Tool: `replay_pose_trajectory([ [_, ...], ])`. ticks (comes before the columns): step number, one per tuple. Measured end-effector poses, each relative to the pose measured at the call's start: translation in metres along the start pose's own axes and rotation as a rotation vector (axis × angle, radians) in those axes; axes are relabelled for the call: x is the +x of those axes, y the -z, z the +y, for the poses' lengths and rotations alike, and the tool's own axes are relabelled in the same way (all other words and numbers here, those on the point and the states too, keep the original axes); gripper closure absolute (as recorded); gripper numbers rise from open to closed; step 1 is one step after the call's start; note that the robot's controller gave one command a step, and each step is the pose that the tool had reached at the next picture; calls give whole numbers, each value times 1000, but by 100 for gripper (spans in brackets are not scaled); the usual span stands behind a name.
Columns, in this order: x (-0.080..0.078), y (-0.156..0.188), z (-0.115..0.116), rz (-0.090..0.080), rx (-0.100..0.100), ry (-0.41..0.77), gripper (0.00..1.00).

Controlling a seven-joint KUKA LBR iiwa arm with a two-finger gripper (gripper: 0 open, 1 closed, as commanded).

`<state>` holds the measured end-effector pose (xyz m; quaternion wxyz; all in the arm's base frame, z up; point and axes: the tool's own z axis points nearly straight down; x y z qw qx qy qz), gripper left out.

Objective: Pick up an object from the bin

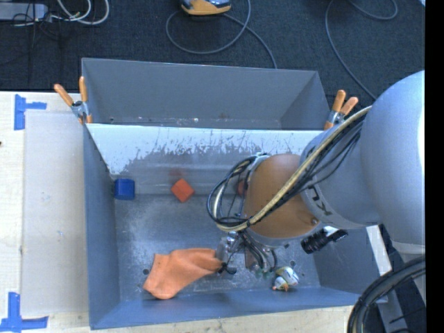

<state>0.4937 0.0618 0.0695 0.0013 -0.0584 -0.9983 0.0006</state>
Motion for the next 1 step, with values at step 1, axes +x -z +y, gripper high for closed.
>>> replay_pose_trajectory([
  [1,0,0,0,0,0,0,100],
])
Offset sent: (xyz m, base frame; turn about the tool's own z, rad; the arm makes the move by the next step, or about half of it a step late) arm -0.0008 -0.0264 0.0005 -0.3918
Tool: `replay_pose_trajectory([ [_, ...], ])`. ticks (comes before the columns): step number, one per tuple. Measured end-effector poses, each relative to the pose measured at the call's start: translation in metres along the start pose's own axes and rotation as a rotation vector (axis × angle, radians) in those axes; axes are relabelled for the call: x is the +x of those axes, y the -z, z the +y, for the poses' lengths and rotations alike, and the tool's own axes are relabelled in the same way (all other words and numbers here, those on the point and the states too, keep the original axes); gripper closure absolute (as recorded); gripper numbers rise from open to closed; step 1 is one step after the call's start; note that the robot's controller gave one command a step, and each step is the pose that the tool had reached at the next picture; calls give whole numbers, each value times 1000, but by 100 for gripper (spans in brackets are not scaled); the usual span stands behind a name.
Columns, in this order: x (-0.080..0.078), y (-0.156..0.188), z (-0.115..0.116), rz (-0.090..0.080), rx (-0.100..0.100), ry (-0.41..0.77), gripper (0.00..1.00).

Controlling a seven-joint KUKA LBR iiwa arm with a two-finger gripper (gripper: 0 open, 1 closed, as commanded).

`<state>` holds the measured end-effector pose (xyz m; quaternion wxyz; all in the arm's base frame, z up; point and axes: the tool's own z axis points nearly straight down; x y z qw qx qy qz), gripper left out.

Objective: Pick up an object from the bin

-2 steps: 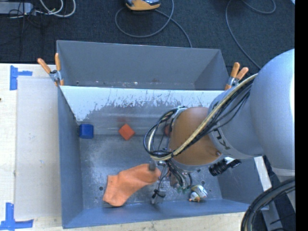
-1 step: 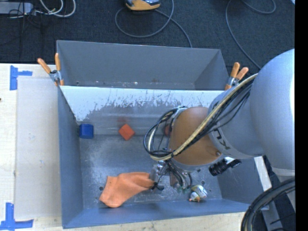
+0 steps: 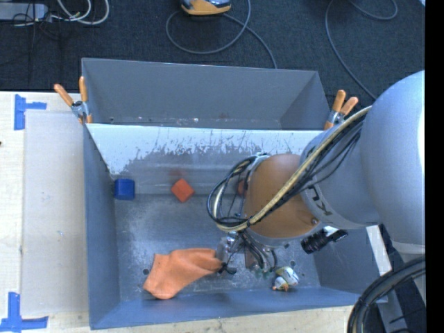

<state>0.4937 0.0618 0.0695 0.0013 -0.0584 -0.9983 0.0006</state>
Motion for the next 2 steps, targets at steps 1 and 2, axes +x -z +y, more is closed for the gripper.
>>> replay_pose_trajectory([
  [1,-1,0,-13,1,-2,234,100],
  [2,-1,3,-21,1,0,337,100],
])
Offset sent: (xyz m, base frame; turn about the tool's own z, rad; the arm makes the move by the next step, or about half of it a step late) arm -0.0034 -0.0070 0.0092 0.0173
